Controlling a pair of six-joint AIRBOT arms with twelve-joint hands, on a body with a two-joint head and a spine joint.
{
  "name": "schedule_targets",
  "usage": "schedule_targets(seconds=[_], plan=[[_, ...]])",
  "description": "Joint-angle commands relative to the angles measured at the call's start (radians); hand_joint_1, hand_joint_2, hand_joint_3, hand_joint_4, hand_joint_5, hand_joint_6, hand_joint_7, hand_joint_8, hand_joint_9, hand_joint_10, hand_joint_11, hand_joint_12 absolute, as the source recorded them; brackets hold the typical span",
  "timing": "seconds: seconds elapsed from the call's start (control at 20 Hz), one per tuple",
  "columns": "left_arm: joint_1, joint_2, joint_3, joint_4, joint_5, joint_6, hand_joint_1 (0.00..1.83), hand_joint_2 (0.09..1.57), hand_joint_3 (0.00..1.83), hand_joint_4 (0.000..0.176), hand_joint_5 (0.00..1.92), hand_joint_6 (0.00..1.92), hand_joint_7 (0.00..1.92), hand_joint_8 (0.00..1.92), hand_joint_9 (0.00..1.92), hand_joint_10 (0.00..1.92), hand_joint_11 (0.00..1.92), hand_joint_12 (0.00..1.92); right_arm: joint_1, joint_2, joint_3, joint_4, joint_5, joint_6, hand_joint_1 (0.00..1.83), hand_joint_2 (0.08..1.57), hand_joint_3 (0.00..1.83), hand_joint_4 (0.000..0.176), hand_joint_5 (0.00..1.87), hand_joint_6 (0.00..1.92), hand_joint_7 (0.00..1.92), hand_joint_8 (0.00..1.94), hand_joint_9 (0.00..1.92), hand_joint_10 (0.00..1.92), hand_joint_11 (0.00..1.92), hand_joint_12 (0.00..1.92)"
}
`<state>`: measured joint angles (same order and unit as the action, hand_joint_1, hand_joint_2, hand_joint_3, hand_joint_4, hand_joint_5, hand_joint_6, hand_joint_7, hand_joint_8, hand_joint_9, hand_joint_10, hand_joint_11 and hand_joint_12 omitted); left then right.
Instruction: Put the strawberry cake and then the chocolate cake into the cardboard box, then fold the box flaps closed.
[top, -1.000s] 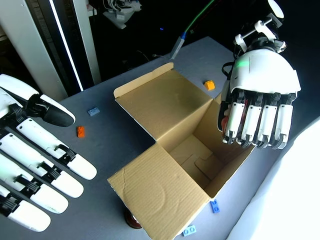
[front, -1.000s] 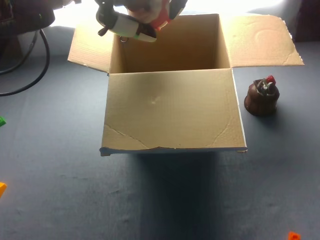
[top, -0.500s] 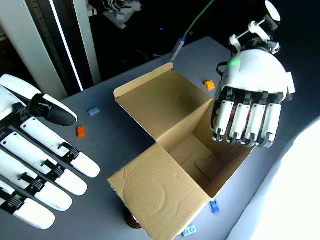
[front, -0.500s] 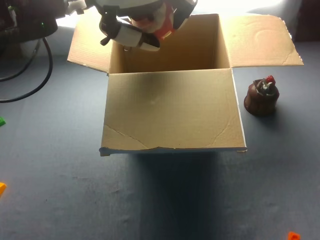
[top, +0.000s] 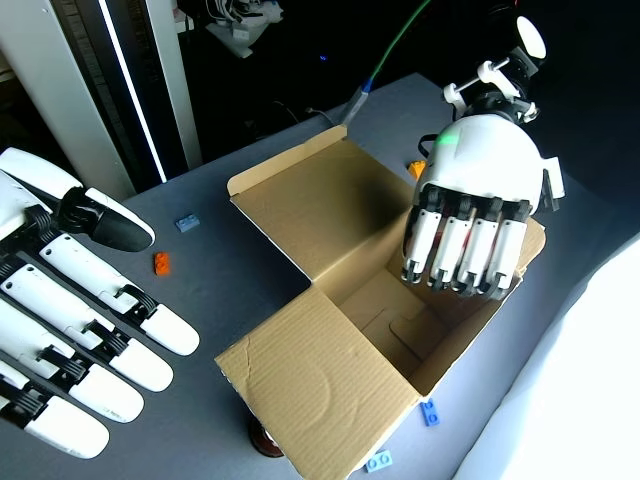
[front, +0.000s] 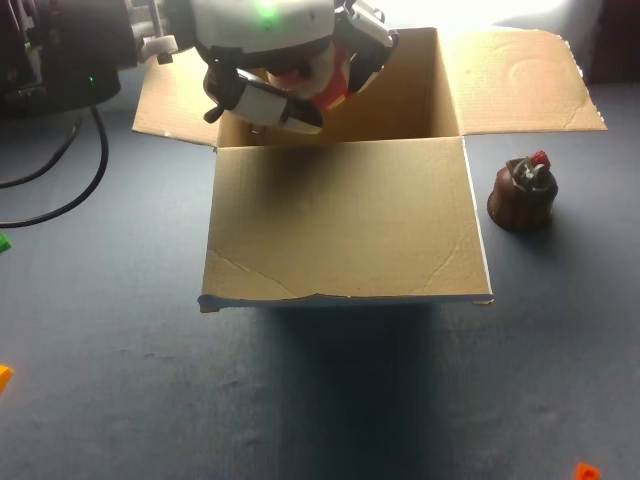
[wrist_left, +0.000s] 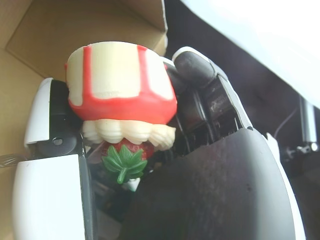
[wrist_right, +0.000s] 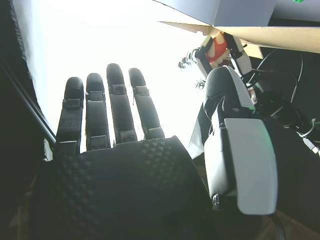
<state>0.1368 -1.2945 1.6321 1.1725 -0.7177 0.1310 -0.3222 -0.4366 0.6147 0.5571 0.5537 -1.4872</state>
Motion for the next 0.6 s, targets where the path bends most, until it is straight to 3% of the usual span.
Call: schedule_targets(seconds=[0.0,0.05,0.1,0.15,0.25,0.4,0.45,0.55], plan=[[-0.004,0.003,-0.001,-0.071,-0.050,0.008,1.15,1.28,0.00,0.000,0.65,1.31,0.71,1.60,0.49,1.65,0.34,1.87,0.008,0.011,0.004,-0.018,0.121,-0.001,0.15,1.22,0.00,0.000,0.20,0.01,0.23,0.00,0.11,0.01,0.00,0.30],[-0.002,0.003,-0.001,-0.075,-0.050,0.010,1.10,1.17,0.00,0.000,0.57,0.78,0.56,1.22,0.50,1.47,0.35,1.77,0.008,0.011,0.004,-0.018,0.121,-0.001,0.13,1.22,0.00,0.000,0.20,0.01,0.23,0.00,0.11,0.01,0.00,0.31],[0.002,0.003,-0.003,-0.076,-0.050,0.012,1.10,1.13,0.00,0.000,0.61,0.48,0.56,0.99,0.52,1.37,0.37,1.71,0.008,0.011,0.004,-0.018,0.121,-0.001,0.12,1.22,0.00,0.000,0.19,0.01,0.23,0.00,0.11,0.01,0.00,0.31],[0.005,0.003,-0.005,-0.082,-0.049,0.016,1.07,1.13,0.00,0.000,0.64,0.30,0.59,0.82,0.53,1.25,0.38,1.65,0.008,0.011,0.004,-0.018,0.121,-0.001,0.12,1.22,0.00,0.000,0.19,0.00,0.22,0.00,0.11,0.00,0.00,0.28],[0.008,0.003,-0.007,-0.085,-0.048,0.021,1.01,1.11,0.00,0.000,0.65,0.10,0.61,0.60,0.54,1.10,0.37,1.56,0.008,0.010,0.004,-0.018,0.121,-0.001,0.14,1.22,0.00,0.000,0.20,0.01,0.21,0.00,0.10,0.00,0.00,0.31],[0.009,0.003,-0.007,-0.088,-0.044,0.025,0.91,1.09,0.00,0.000,0.62,0.01,0.68,0.22,0.53,0.94,0.34,1.47,0.008,0.010,0.004,-0.018,0.121,-0.001,0.13,1.22,0.00,0.000,0.20,0.01,0.20,0.00,0.11,0.00,0.00,0.35],[0.009,0.003,-0.007,-0.090,-0.043,0.025,0.79,1.07,0.00,0.000,0.55,0.00,0.72,0.05,0.59,0.68,0.31,1.38,0.007,0.010,0.004,-0.018,0.121,-0.001,0.13,1.22,0.00,0.000,0.20,0.00,0.21,0.00,0.10,0.00,0.00,0.33],[0.008,0.003,-0.005,-0.092,-0.043,0.025,0.78,1.07,0.00,0.000,0.53,0.00,0.73,0.02,0.62,0.58,0.30,1.38,0.007,0.009,0.004,-0.018,0.121,-0.001,0.13,1.22,0.00,0.000,0.20,0.00,0.21,0.00,0.10,0.00,0.00,0.33]])
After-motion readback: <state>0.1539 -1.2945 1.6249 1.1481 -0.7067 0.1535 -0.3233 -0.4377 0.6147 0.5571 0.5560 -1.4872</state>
